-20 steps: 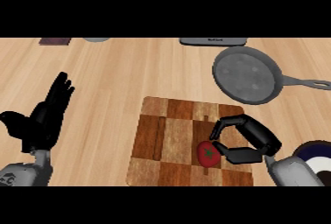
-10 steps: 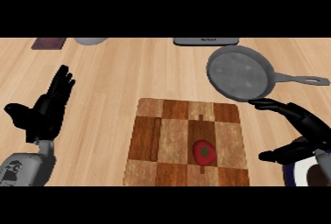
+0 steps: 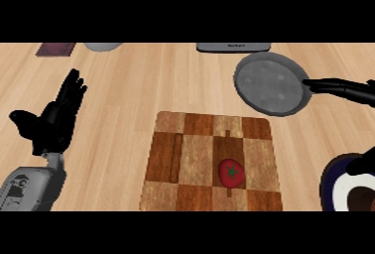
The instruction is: Pick the tomato from the cutting board and place it in the pan
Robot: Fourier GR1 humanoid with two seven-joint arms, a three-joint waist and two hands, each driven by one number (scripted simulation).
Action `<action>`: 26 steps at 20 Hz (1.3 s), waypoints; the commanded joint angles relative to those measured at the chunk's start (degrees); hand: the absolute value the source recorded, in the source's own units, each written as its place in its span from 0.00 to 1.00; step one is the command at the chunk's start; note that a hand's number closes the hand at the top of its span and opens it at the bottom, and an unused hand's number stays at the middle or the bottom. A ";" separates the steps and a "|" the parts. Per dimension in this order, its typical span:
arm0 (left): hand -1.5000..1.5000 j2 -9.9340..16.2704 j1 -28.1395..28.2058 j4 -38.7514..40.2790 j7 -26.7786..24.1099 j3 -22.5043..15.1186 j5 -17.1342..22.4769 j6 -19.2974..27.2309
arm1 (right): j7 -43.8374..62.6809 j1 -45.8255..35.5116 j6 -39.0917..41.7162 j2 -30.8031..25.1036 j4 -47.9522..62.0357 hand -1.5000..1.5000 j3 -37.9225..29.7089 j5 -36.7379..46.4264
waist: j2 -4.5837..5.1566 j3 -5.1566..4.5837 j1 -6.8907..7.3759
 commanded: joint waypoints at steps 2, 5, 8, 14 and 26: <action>0.50 -0.89 -0.48 2.30 -1.10 0.82 -0.79 -0.40 | 14.29 -2.03 1.15 2.18 -12.49 0.00 0.28 -1.30 | -0.07 0.01 -0.32; 0.50 -0.99 1.90 0.47 -1.43 1.45 -0.32 -1.62 | 19.19 -6.16 2.17 4.77 -13.30 0.00 0.34 -0.15 | 0.01 0.04 0.28; 0.50 -1.50 4.04 -3.66 -0.09 0.73 -1.85 -1.85 | 21.66 -5.99 3.81 8.68 -13.96 0.00 0.36 1.42 | 0.04 0.07 0.47; 0.50 -4.34 0.74 -0.46 0.39 -0.04 -3.46 -0.48 | 23.33 -4.31 7.70 13.71 -16.50 0.00 5.06 0.66 | 0.09 0.08 0.36; 0.50 -2.73 0.66 0.08 0.79 5.06 -2.94 -4.33 | 37.85 1.42 9.55 21.64 -24.63 0.00 7.56 9.22 | 0.10 0.08 0.26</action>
